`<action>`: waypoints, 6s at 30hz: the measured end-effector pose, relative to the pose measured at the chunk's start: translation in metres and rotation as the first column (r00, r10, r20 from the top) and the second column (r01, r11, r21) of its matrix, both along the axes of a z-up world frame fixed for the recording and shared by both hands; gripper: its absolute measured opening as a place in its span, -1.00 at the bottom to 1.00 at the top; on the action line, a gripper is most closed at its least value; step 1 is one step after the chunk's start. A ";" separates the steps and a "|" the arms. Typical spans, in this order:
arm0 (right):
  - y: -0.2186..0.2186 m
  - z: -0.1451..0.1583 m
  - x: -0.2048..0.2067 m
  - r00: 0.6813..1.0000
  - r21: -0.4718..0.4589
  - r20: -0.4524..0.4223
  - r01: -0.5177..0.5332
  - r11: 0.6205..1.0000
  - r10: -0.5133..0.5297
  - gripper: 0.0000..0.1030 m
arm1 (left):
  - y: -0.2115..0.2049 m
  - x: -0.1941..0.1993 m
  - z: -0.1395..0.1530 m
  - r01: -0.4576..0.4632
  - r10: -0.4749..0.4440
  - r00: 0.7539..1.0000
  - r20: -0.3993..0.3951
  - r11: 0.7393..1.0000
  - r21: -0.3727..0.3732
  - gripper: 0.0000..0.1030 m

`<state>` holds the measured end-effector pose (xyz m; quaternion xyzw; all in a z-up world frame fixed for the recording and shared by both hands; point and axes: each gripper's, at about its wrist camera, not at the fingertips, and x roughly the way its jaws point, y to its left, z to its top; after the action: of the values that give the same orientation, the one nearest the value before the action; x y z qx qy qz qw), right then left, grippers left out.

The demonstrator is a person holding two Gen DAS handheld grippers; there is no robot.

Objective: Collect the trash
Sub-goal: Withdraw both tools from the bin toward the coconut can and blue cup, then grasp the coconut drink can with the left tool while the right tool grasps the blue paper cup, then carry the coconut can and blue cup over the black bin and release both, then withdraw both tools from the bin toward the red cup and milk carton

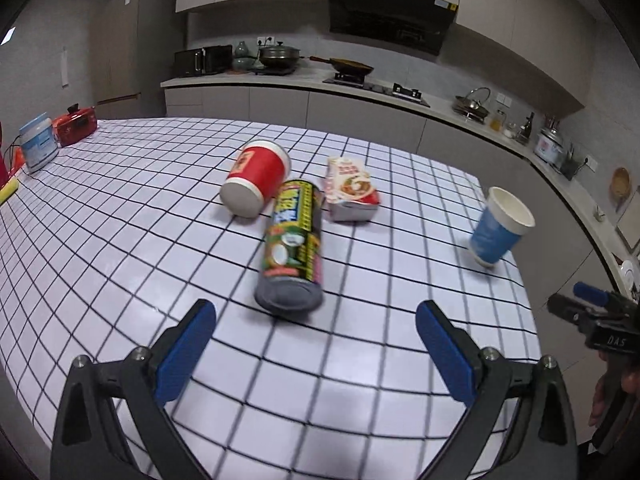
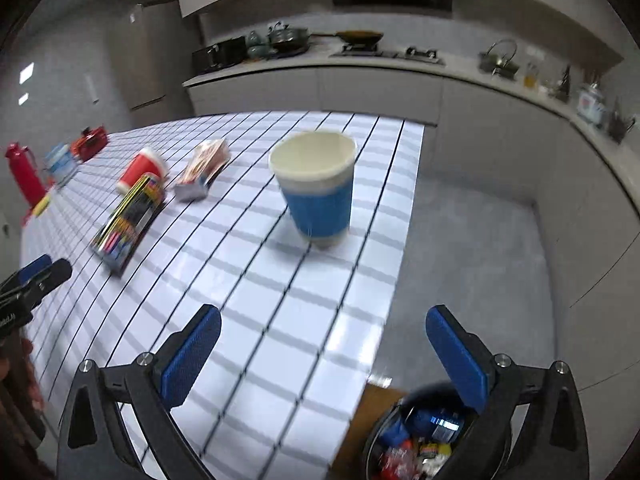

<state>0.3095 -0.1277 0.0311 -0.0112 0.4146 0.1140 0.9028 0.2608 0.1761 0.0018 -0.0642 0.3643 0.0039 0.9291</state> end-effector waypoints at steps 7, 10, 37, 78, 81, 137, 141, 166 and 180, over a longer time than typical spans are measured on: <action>0.026 0.000 0.042 0.999 -0.020 0.027 0.038 0.999 -0.038 1.00 | 0.017 0.038 -0.010 0.020 -0.020 0.999 -0.029 1.000 -0.002 0.95; 0.032 -0.004 0.057 0.998 -0.029 0.033 0.061 0.998 -0.060 1.00 | 0.018 0.052 -0.013 0.041 -0.041 0.998 -0.037 0.999 0.002 0.95; 0.029 -0.021 0.102 0.997 0.012 0.007 0.078 0.997 -0.078 0.16 | 0.021 0.098 -0.040 0.093 -0.092 0.985 -0.144 0.996 -0.001 0.06; -0.192 0.000 -0.100 0.972 0.033 0.018 0.235 0.971 -0.235 0.15 | -0.224 -0.029 0.008 0.443 -0.445 0.895 -0.034 0.895 -0.052 0.05; -0.206 -0.015 -0.107 0.973 0.026 -0.006 0.233 0.972 -0.233 0.16 | -0.245 -0.038 0.000 0.465 -0.467 0.883 -0.048 0.884 -0.054 0.05; -0.247 -0.129 -0.122 0.970 -0.050 -0.226 0.076 0.996 -0.085 0.88 | -0.325 -0.096 -0.065 0.341 -0.333 0.912 -0.241 0.940 -0.008 0.89; -0.243 -0.092 -0.124 0.981 -0.061 -0.169 0.086 0.994 -0.095 0.89 | -0.317 -0.101 -0.037 0.333 -0.331 0.925 -0.190 0.943 -0.021 0.89; -0.042 0.018 -0.053 0.999 -0.034 0.006 -0.052 0.998 0.052 0.89 | -0.062 -0.050 0.027 0.002 -0.002 1.000 0.001 0.999 0.048 0.89; 0.116 -0.003 0.083 0.999 -0.056 -0.030 -0.022 0.998 0.020 0.89 | 0.070 0.083 -0.006 0.005 -0.004 0.999 -0.039 1.000 0.025 0.74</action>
<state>0.3928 -0.0117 0.0276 -0.0392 0.4308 0.1118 0.8946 0.3442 0.2461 -0.0042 -0.0516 0.3825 0.0076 0.9225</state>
